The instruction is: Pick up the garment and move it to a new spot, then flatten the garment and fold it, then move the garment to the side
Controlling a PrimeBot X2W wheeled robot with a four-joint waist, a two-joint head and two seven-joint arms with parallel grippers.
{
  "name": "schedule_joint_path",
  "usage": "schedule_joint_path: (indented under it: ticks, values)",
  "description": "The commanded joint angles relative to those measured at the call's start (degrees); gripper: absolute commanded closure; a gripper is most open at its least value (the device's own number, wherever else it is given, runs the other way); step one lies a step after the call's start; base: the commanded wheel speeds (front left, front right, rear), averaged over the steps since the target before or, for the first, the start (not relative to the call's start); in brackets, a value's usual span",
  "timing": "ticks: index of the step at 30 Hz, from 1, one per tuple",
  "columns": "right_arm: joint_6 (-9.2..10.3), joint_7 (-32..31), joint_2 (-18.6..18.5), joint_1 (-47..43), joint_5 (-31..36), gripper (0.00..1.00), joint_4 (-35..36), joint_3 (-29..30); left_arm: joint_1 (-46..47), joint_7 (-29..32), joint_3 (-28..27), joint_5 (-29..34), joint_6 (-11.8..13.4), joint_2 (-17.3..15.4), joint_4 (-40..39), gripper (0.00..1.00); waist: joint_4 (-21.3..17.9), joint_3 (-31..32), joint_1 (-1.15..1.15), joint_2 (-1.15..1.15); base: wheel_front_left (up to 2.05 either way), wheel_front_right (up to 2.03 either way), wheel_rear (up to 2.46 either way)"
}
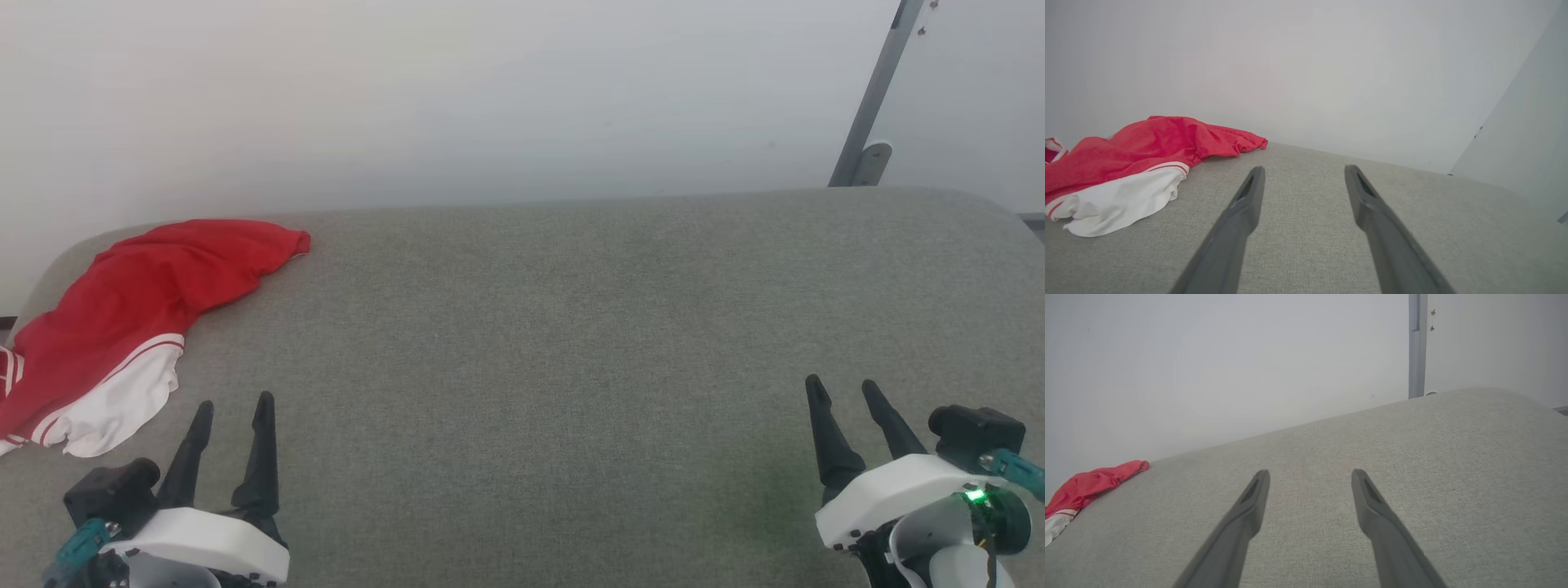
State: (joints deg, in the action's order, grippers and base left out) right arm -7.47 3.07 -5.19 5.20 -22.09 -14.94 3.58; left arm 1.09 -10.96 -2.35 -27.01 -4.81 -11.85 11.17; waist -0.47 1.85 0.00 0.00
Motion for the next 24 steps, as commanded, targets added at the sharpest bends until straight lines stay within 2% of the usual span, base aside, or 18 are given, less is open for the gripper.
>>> schedule_joint_path:
  ticks: [1, 24]
  values:
    - [-0.03, 0.53, -0.18, 0.38, 1.1, 0.0, 0.63, -0.17, -0.44, -0.54, -0.29, 1.43, -0.35, -0.08, -0.26, 0.0, 0.0, 0.0, 0.0, 0.0, 0.0, 0.0, 0.0]
    - [-0.04, 3.18, -1.28, 0.23, 10.84, 0.0, 1.22, -0.99, -1.08, -3.06, -1.93, 9.93, -1.71, -0.05, -0.65, 0.0, -0.12, 0.33, 0.0, 0.0, 0.0, 0.0, 0.0]
